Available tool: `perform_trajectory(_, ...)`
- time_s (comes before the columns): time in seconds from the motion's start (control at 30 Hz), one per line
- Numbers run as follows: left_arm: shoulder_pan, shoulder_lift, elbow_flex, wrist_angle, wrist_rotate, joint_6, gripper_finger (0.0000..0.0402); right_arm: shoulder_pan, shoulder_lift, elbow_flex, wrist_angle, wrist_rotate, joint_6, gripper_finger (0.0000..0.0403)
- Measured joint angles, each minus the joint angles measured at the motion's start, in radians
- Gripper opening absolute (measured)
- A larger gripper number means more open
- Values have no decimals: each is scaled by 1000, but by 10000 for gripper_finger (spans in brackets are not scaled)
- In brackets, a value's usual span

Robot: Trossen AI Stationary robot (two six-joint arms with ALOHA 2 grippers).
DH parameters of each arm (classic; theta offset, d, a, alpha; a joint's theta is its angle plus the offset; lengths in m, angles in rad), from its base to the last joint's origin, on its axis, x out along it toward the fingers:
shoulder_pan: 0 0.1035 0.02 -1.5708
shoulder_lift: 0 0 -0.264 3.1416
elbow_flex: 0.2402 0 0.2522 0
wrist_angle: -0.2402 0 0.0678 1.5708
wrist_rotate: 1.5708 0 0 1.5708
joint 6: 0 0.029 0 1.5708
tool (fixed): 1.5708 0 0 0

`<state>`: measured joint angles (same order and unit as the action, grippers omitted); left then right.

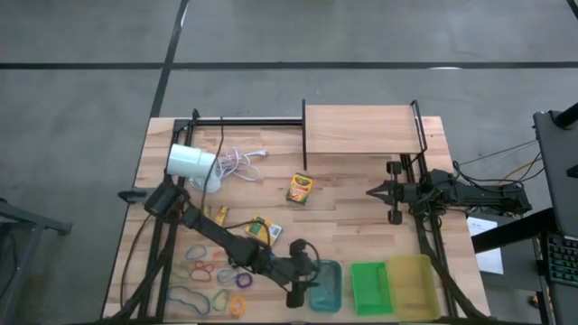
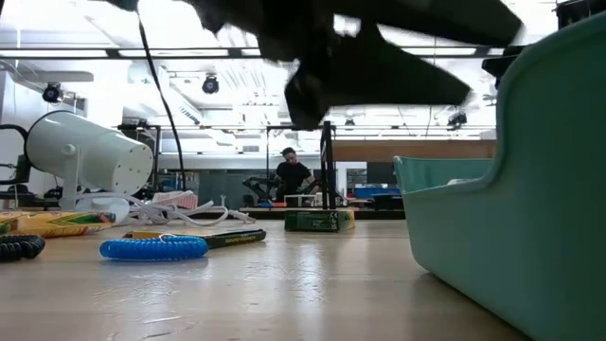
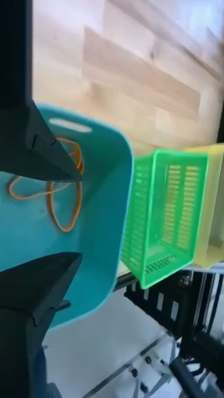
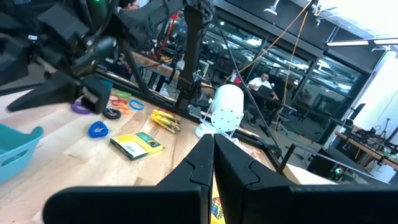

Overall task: Pick & Place Office Desk Supplies
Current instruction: Put the orange rubber band into the blue bin

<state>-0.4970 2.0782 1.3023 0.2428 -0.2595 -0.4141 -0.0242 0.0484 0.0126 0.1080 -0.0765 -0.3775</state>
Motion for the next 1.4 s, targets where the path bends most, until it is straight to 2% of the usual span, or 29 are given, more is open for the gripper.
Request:
perform_trajectory(0.17, -18, -64, 28, -195, -42, -96, 188, 0, 0, 0, 0, 1, 0, 8)
perform_trajectory(0.43, -82, -88, 27, -392, -213, -379, 184, 0, 0, 0, -1, 0, 0, 8)
perform_trajectory(0.63, -105, -100, 28, -573, -239, -617, 184, 0, 0, 0, -2, 0, 0, 8)
perform_trajectory(0.77, -116, -126, 28, -760, -237, -818, 184, 0, 0, 0, -3, 0, 0, 8)
perform_trajectory(0.87, -120, -149, 28, -924, -194, -972, 184, 0, 0, 0, -3, 0, 0, 8)
perform_trajectory(1.13, -124, -221, 26, -1324, 48, -1252, 184, 0, 0, 0, -7, 0, 0, 8)
perform_trajectory(1.27, -130, -234, 11, -1406, 143, -1333, 184, 0, 0, 0, -7, 0, 0, 8)
perform_trajectory(1.4, -146, -233, -18, -1415, 214, -1352, 182, 0, 0, 0, -7, 0, 0, 8)
